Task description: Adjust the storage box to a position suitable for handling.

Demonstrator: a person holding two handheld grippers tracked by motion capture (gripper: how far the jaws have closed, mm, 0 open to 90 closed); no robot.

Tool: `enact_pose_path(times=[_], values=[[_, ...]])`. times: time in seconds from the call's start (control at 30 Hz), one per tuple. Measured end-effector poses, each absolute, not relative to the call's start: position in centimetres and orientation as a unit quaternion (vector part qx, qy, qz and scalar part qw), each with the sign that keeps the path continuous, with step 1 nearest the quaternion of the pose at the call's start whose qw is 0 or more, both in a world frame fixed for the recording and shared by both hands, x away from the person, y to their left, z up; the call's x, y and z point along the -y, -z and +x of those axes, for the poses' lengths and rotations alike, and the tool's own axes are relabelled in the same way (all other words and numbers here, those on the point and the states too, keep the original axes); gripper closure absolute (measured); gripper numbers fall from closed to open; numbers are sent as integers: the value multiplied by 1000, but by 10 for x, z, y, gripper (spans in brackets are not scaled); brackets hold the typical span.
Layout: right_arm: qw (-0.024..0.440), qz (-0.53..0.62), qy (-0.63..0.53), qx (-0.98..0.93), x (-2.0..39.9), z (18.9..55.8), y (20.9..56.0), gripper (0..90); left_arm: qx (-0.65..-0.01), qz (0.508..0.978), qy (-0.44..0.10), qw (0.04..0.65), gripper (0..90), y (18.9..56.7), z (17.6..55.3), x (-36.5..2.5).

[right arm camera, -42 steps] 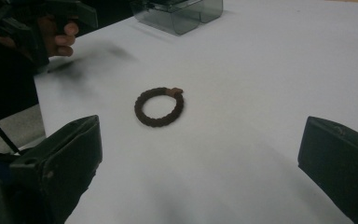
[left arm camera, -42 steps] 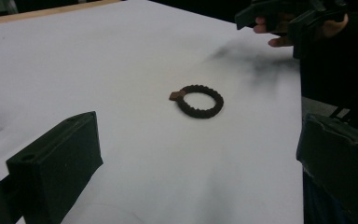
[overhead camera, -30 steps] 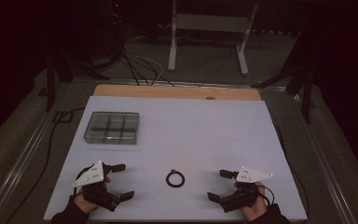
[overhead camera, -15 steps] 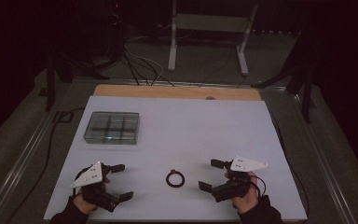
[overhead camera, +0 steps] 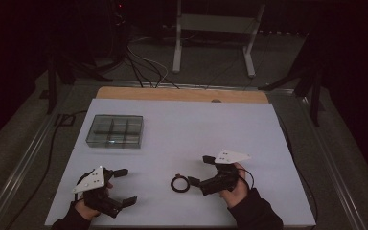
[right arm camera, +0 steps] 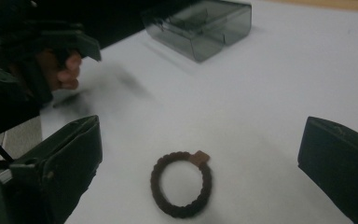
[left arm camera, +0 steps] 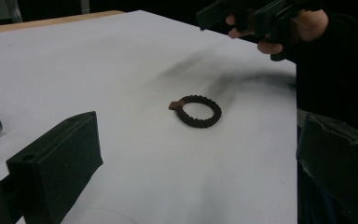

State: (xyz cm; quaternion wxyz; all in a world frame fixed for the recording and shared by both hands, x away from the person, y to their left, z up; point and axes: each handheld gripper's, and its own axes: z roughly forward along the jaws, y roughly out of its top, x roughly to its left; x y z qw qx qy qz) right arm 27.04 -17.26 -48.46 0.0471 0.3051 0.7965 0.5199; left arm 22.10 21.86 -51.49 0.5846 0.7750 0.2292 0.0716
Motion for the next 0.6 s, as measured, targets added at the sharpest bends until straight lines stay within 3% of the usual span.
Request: enact_pose_path(times=[0.2, 0.27, 0.37, 0.5, 0.6], values=[[56, 317, -494, -808, 156, 276, 495, 0, -230, 776, -71, 583, 7, 515, 221, -218], [58, 323, -486, -810, 152, 276, 499, 102, -231, 775, -70, 584, 7, 515, 221, -219], [68, 331, -467, -817, 148, 275, 504, 164, -232, 775, -70, 584, 7, 515, 221, -219], [72, 336, -441, -829, 144, 273, 508, 354, -232, 775, -70, 583, 7, 515, 221, -219], [70, 341, -420, -838, 141, 273, 512, 432, -231, 774, -69, 585, 7, 514, 221, -218]])
